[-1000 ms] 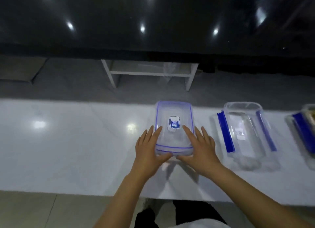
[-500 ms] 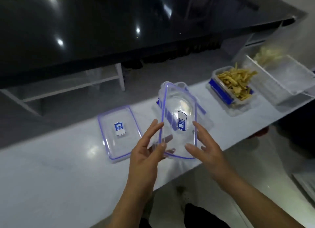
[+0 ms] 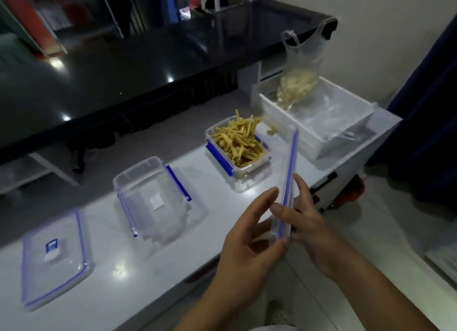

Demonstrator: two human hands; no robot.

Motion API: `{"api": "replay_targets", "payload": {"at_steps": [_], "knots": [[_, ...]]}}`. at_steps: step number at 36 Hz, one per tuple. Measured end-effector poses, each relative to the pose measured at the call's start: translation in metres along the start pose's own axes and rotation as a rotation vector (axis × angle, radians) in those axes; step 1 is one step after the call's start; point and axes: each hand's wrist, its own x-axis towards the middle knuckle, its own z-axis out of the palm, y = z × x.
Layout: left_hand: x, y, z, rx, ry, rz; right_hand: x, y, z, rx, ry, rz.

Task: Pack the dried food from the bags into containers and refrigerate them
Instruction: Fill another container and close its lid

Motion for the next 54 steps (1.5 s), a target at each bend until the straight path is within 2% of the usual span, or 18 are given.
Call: {"api": "replay_targets", "payload": {"at_steps": [3,6,9,11,13,17,22,31,39,45,50,54], "knots": [[0.018,-0.006,0.019,0.01,-0.018,0.0,0.008,-0.01,-0.026,-0.028,-0.009,-0.056],[0.038,-0.015,0.021,-0.099,-0.001,-0.068,0.018,-0.015,-0.043,-0.071,0.012,-0.072],[0.063,-0.023,0.008,-0.055,0.209,-0.172,0.033,-0.019,-0.059,-0.196,0.027,-0.085],[0.082,-0.027,-0.009,-0.095,0.385,-0.314,0.044,-0.024,-0.067,-0.33,0.051,-0.096],[0.1,-0.032,-0.03,-0.145,0.493,-0.431,0.055,-0.029,-0.072,-0.477,0.096,-0.102],[0.132,-0.046,-0.063,-0.213,0.593,-0.564,0.083,-0.039,-0.075,-0.73,0.176,-0.1],[0.171,-0.065,-0.081,-0.338,0.606,-0.691,0.123,-0.052,-0.066,-0.871,0.112,0.014],[0.2,-0.096,-0.093,-0.509,0.632,-0.697,0.204,-0.062,-0.023,-1.019,0.057,0.11],[0.2,-0.112,-0.105,-0.472,0.576,-0.645,0.278,-0.058,0.031,-1.455,-0.036,0.13],[0.203,-0.111,-0.117,-0.375,0.553,-0.613,0.248,-0.034,0.02,-1.545,-0.005,0.055],[0.211,-0.113,-0.124,-0.336,0.535,-0.557,0.209,-0.008,-0.004,-1.537,0.049,0.082],[0.216,-0.112,-0.119,-0.315,0.532,-0.538,0.213,-0.01,-0.005,-1.534,0.053,0.075]]}}
